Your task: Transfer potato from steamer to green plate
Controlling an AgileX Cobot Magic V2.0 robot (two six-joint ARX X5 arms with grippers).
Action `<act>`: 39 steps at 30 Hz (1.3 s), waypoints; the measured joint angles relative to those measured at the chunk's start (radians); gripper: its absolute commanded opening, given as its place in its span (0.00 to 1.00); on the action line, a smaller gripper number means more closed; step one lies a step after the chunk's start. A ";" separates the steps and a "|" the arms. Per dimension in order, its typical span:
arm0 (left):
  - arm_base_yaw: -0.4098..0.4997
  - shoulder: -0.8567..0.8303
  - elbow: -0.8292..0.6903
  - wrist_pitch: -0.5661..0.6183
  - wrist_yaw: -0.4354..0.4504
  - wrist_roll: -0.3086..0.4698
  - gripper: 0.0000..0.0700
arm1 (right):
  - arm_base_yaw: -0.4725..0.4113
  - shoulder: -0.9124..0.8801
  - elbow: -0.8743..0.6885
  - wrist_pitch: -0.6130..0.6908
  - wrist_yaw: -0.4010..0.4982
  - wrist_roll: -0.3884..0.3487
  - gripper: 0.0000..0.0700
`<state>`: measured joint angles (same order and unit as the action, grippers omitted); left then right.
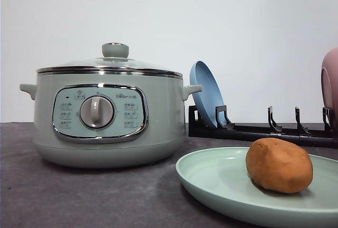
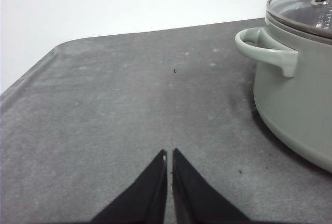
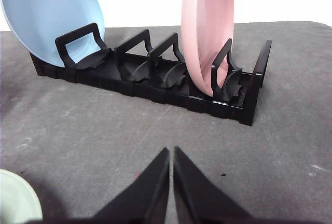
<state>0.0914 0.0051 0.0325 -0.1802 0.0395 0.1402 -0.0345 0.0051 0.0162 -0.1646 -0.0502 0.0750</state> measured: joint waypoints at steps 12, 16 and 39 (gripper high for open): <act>0.000 0.000 0.000 0.000 0.000 0.000 0.01 | 0.000 0.000 0.000 0.000 0.000 0.000 0.00; 0.000 0.000 0.000 0.000 0.000 0.000 0.01 | 0.000 0.000 0.000 0.000 0.000 0.000 0.00; 0.000 0.000 0.000 0.000 0.000 0.000 0.01 | 0.000 0.000 0.000 0.000 0.000 0.000 0.00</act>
<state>0.0914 0.0051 0.0325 -0.1802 0.0395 0.1402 -0.0345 0.0051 0.0162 -0.1646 -0.0502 0.0750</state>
